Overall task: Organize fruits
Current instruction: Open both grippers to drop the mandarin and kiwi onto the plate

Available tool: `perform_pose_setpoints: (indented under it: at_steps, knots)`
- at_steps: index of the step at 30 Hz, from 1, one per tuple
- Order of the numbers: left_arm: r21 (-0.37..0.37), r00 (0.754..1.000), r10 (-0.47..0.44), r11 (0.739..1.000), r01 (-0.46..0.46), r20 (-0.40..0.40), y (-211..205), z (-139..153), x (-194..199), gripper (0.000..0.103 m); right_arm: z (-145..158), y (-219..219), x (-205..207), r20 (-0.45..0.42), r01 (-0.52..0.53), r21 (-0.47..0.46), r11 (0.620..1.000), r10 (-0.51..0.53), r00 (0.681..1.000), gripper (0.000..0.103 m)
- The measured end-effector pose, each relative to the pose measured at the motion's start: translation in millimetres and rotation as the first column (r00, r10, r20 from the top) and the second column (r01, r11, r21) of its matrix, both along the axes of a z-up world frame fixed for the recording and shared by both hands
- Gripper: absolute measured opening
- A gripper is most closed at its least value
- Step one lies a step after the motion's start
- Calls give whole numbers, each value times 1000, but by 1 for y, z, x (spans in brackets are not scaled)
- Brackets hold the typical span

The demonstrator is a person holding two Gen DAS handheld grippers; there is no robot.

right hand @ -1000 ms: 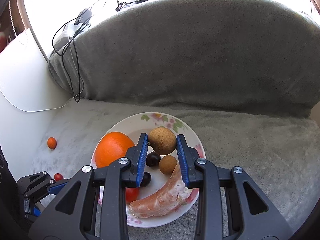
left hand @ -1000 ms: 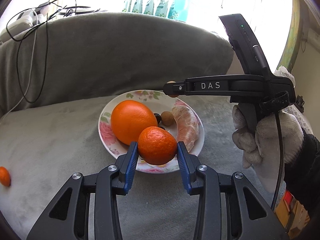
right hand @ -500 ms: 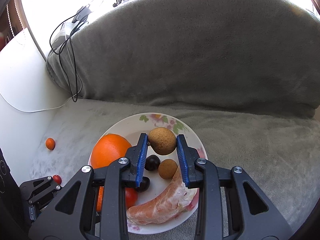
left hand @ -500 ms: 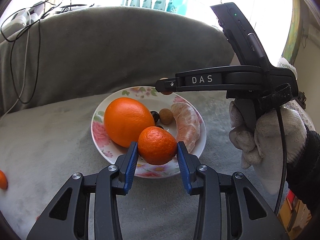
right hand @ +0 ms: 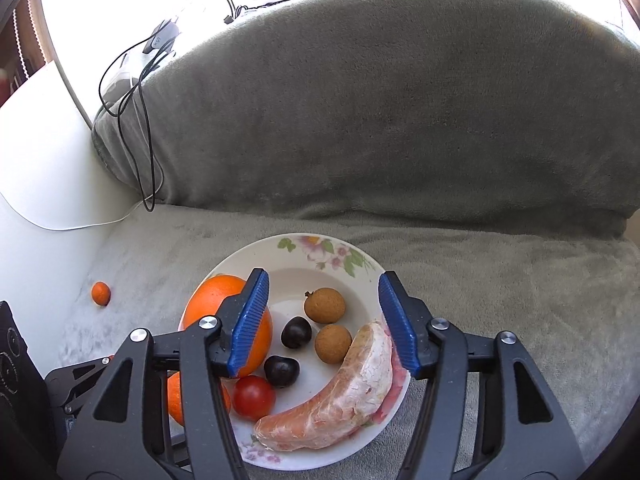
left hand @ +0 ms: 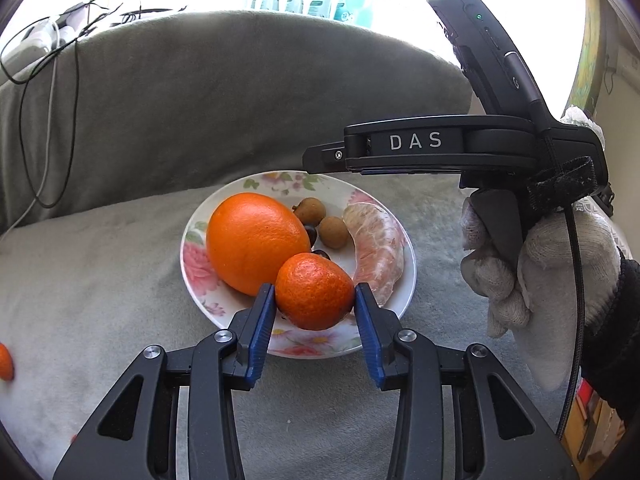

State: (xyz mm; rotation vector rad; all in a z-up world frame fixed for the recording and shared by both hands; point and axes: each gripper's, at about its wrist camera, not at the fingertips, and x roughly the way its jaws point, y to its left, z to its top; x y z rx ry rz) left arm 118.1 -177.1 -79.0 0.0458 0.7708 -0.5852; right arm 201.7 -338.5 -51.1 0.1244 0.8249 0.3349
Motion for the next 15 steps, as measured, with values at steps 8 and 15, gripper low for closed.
perform_pose_setpoints:
  at_steps: [8, 15]
  knots:
    - [-8, 999, 3, 1000, -3, 36, 3, 6, -1, 61, 3, -5, -2, 17, 21, 11, 1000, -21, 1000, 84]
    - [-16, 999, 12, 1000, -11, 40, 11, 8, -4, 66, 7, -6, -4, 26, 30, 15, 999, -31, 999, 85]
